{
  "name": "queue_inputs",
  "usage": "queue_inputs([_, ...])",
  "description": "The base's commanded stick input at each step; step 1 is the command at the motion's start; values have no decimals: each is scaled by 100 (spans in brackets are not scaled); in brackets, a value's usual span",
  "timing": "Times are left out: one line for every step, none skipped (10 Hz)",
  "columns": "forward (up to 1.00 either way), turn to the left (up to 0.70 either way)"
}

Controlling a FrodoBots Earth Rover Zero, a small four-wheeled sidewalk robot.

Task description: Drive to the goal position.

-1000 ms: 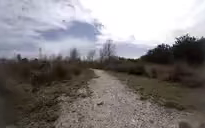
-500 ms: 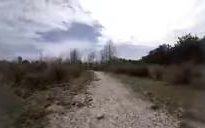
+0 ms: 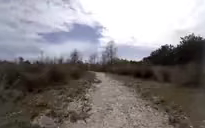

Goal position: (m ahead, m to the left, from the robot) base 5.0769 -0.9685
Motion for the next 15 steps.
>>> queue_inputs([70, -22])
queue_inputs([70, -35])
queue_inputs([70, -35])
queue_inputs([70, -35])
queue_inputs([70, -31])
queue_inputs([70, 0])
queue_inputs([70, 0])
queue_inputs([70, 0])
queue_inputs([70, 0])
queue_inputs([70, 0])
queue_inputs([70, 0])
queue_inputs([70, 0])
queue_inputs([70, 0])
queue_inputs([70, 0])
queue_inputs([70, 0])
